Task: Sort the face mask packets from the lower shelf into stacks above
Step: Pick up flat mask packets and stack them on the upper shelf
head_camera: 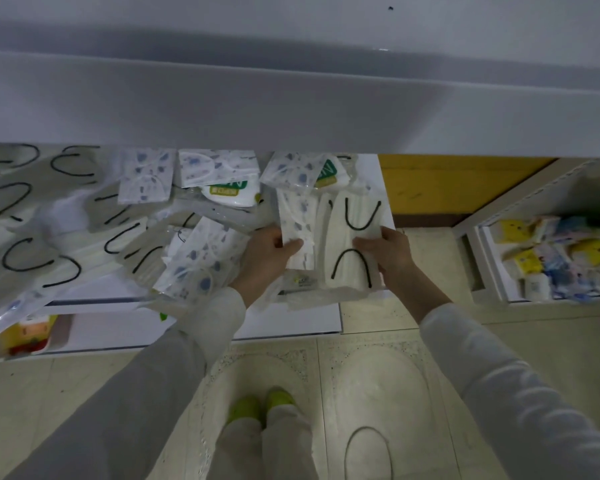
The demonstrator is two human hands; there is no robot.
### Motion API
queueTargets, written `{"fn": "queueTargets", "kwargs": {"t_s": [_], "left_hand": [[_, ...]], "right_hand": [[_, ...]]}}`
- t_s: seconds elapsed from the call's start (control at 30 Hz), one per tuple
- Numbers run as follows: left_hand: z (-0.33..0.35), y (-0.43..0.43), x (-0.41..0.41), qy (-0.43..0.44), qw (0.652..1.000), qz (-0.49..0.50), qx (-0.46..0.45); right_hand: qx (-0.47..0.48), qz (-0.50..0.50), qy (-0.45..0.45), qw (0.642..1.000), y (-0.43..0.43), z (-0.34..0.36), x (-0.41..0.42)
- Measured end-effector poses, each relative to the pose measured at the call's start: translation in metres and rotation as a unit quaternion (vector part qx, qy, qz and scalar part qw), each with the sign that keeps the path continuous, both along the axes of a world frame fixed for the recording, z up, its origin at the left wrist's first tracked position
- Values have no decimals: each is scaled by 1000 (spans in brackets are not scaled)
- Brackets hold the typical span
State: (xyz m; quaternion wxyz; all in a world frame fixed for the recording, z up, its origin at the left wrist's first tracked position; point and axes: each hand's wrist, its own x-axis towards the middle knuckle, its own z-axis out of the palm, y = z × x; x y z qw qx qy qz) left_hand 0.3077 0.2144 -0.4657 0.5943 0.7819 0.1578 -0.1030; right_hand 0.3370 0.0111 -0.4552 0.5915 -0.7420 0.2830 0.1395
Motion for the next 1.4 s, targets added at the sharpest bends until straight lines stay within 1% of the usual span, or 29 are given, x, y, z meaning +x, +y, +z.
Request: {"fn": "queueTargets", "kwargs": {"t_s": [0.07, 0.13, 0.17, 0.2, 0.27, 0.33, 0.4, 0.43, 0.47, 0.53, 0.57, 0.63, 0.73, 0.87, 0.9, 0.93, 1.0, 1.03, 1.1, 1.17, 1.27, 1.4], "left_hand": [[-3, -2, 3, -11, 995, -16, 94], [-5, -5, 4, -28, 972, 18, 232], [-2, -6, 2, -49, 962, 43, 265], [3, -7, 0, -79, 963, 58, 251], [15, -9, -7, -119, 981, 49, 142], [32, -8, -13, -130, 990, 42, 28], [52, -1, -14, -103, 991, 60, -62], [61, 5, -14, -73, 993, 56, -78], [68, 15, -14, -43, 996, 30, -67], [83, 39, -20, -19, 997, -73, -10], [92, 50, -25, -36, 991, -126, 5], [111, 67, -41, -83, 979, -184, 3], [139, 82, -67, -145, 972, -183, 10], [188, 106, -94, -209, 972, -104, 24], [206, 113, -101, -227, 971, -76, 13], [225, 121, -108, -245, 968, -56, -2], [268, 128, -119, -284, 957, -65, -12], [288, 129, -122, -306, 949, -79, -5], [327, 128, -121, -356, 930, -89, 8], [358, 124, -109, -404, 912, -68, 28], [379, 124, -76, -449, 889, -4, 88], [370, 121, -44, -445, 887, 41, 113]], "right_hand": [[36, -11, -19, 999, -6, 5, -2], [94, 3, -50, 994, -11, 12, -4], [115, 25, -64, 991, -13, 15, -6], [129, 63, -73, 987, -14, 20, -8], [130, 174, -76, 973, -13, 30, -11], [82, 295, -63, 950, -4, 42, -17], [-6, 386, -66, 920, 7, 50, -23], [-50, 413, -87, 905, 11, 53, -26], [-75, 426, -116, 894, 16, 56, -29], [-108, 450, -175, 869, 21, 63, -38], [-136, 459, -208, 853, 24, 69, -43], [-163, 471, -260, 827, 30, 85, -53], [-175, 480, -302, 805, 39, 119, -67], [-206, 483, -328, 785, 38, 176, -82], [-212, 469, -332, 791, 34, 193, -87], [-200, 450, -331, 805, 29, 210, -93], [-125, 399, -360, 834, 26, 249, -104], [-83, 362, -391, 842, 28, 267, -106], [-21, 287, -455, 843, 36, 306, -105], [4, 246, -485, 839, 45, 340, -92], [7, 212, -501, 839, 59, 369, -65], [23, 182, -473, 862, 72, 367, -36]]}}
